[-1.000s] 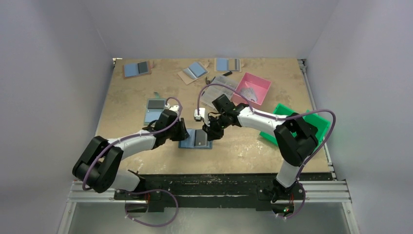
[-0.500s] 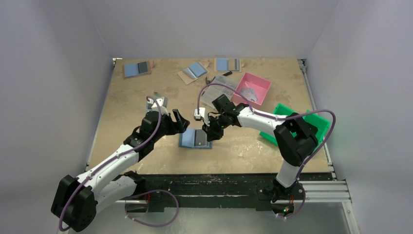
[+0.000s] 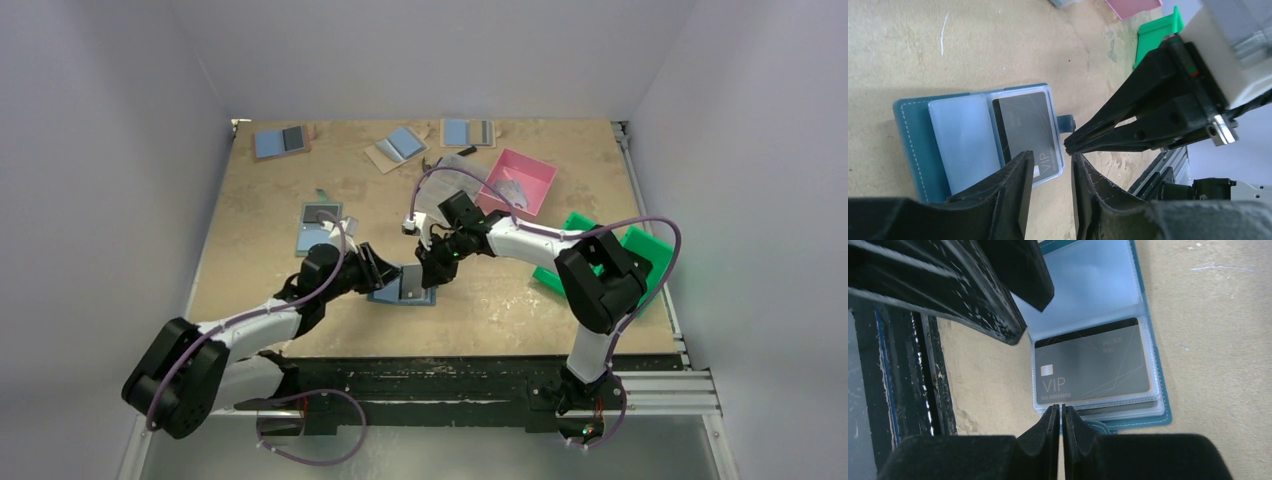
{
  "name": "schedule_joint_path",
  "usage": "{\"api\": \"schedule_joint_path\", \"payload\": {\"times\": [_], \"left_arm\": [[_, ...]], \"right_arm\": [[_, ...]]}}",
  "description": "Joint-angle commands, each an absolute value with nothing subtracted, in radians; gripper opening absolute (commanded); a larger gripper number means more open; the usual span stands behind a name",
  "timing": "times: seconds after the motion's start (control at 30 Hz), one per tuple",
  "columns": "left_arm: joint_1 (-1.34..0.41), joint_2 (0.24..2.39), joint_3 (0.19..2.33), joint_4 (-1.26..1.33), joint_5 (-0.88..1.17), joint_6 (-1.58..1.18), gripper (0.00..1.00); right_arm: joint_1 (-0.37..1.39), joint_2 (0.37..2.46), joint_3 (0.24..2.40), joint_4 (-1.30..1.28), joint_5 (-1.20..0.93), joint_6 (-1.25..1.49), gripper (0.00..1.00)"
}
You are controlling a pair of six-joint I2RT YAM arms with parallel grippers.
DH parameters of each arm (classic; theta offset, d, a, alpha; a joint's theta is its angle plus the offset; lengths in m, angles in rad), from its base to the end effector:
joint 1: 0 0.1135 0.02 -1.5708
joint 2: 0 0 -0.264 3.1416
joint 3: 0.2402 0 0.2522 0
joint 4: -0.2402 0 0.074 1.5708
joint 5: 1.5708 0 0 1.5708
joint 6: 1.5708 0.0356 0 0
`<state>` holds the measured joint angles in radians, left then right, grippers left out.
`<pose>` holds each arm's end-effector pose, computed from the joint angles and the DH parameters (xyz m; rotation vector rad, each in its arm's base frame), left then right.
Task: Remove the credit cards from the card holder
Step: Remove the credit card from the card holder.
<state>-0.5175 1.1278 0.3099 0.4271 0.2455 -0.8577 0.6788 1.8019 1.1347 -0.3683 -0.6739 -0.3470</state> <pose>0.1856 -0.1156 0.1729 -0.1866 2.1229 -1.1050 0.2678 0.2446 0.1785 -1.4665 2.1043 0.9977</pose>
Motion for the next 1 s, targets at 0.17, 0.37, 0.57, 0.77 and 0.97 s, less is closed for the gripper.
{"api": "schedule_joint_path", "payload": {"times": [0.17, 0.37, 0.57, 0.77, 0.97], "left_arm": [[-0.514, 1.337, 0.338, 0.601, 0.281, -0.903, 0.34], [-0.514, 1.4, 0.333, 0.578, 0.246, -0.885, 0.35], [-0.509, 1.463, 0.331, 0.568, 0.235, -0.871, 0.37], [-0.506, 1.494, 0.33, 0.616, 0.264, -0.882, 0.36], [-0.505, 1.531, 0.323, 0.656, 0.287, -0.898, 0.35]], "right_arm": [[0.669, 1.834, 1.143, -0.286, -0.66, -0.238, 0.12], [0.669, 1.856, 1.139, -0.276, -0.613, -0.22, 0.12], [0.668, 1.897, 1.155, -0.304, -0.56, -0.224, 0.1], [0.669, 1.921, 1.161, -0.315, -0.548, -0.225, 0.1], [0.67, 1.939, 1.171, -0.326, -0.599, -0.223, 0.09]]}}
